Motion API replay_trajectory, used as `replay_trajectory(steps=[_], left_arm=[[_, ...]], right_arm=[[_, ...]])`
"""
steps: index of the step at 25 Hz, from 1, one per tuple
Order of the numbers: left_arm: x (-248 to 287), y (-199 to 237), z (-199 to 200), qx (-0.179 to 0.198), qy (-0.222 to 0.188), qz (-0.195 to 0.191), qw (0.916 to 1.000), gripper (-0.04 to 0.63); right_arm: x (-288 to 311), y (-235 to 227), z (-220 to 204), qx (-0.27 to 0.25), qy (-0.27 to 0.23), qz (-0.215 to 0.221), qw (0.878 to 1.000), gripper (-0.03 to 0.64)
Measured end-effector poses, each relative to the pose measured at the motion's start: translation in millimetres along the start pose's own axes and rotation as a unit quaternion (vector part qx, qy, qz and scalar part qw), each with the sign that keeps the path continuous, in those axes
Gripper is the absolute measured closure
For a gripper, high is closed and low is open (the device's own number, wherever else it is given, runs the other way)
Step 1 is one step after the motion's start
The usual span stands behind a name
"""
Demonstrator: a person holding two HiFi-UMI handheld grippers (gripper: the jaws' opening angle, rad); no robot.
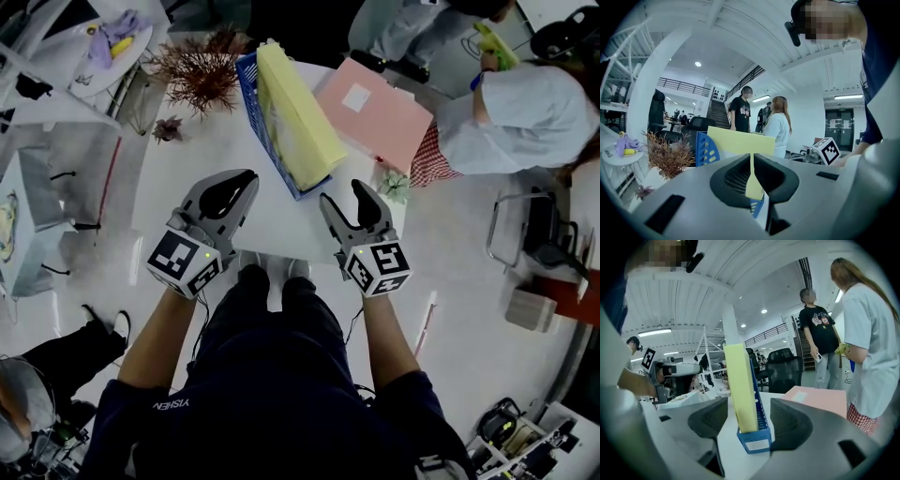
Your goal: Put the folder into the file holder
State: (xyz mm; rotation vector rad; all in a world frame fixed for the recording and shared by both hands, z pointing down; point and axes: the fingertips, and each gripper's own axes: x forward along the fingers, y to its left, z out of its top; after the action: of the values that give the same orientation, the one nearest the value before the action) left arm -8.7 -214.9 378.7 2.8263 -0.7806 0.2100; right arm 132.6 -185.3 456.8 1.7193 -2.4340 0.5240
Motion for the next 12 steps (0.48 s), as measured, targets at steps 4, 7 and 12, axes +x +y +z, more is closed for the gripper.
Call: replay_trajectory(steps=[4,7,12], left_arm=[[-2,-9,2,0.003,-0.001,0.007,1.0000,0.548],[-4,-16,3,0.004,-0.002,0.011,0.9999,0.548],[-5,-21,7,0.007,-0.002,0.015,0.9999,0.548]], right_arm=[[-12,0,3,-0.001,-0.003,0.007,1.000,0.331],[-22,-2,8,-0.001,-0.008,0.010,1.000,0.331],[-34,-3,18,-0.001,-0.019,0.014,1.000,0.347]])
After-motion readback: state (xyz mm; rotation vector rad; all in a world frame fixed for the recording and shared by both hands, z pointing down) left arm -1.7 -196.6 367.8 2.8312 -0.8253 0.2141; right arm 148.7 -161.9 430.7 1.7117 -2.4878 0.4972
